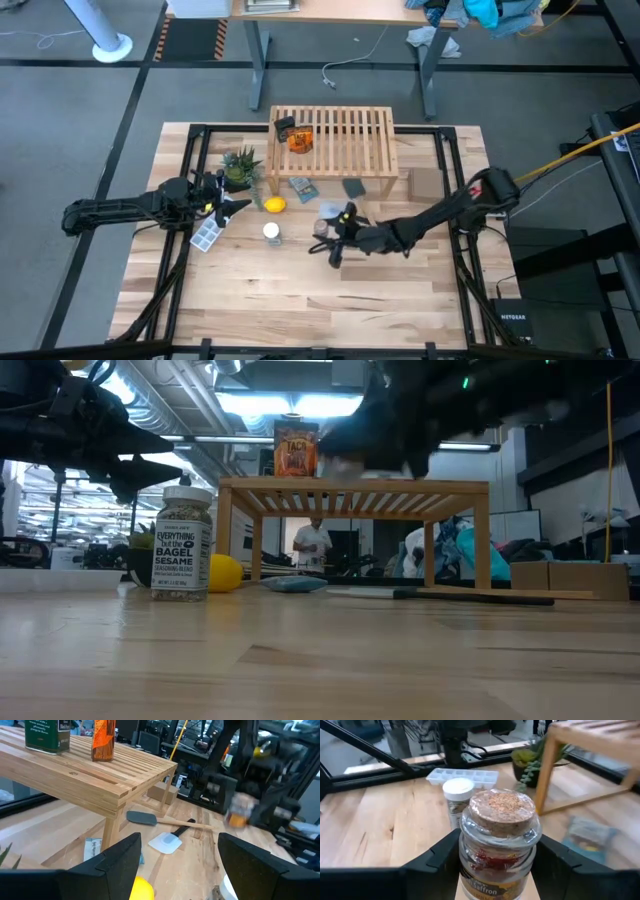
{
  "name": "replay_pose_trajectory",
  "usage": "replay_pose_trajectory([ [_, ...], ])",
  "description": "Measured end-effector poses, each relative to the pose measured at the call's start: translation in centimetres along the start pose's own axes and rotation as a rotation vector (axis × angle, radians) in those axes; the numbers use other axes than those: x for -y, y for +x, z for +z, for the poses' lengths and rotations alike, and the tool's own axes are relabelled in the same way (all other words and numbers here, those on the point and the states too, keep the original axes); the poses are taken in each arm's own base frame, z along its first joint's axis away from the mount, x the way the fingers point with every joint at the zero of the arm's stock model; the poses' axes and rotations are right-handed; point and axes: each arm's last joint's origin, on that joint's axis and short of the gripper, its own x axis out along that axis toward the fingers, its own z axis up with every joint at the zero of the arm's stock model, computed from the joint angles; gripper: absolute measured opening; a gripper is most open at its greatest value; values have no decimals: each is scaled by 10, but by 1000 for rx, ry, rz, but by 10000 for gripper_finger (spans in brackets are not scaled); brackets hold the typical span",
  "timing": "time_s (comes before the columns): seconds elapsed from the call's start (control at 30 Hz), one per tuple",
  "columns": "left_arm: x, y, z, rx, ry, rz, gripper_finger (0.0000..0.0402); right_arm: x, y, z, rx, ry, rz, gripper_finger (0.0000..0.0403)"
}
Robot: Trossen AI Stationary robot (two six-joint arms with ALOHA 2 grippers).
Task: Shelf spices
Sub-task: Remove the brown seasoning bottle from the shelf
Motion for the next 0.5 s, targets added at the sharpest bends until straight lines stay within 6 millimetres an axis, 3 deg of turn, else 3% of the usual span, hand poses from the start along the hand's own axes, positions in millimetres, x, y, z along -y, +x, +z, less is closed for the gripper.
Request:
replay_pose_trajectory([
  [0.27,1,0,0,-12,-24,-38,258,-5,32,-57,80,47,22,194],
  [0.5,1,0,0,-12,-36,-39,258,1,45,-81,170,108,38,194],
])
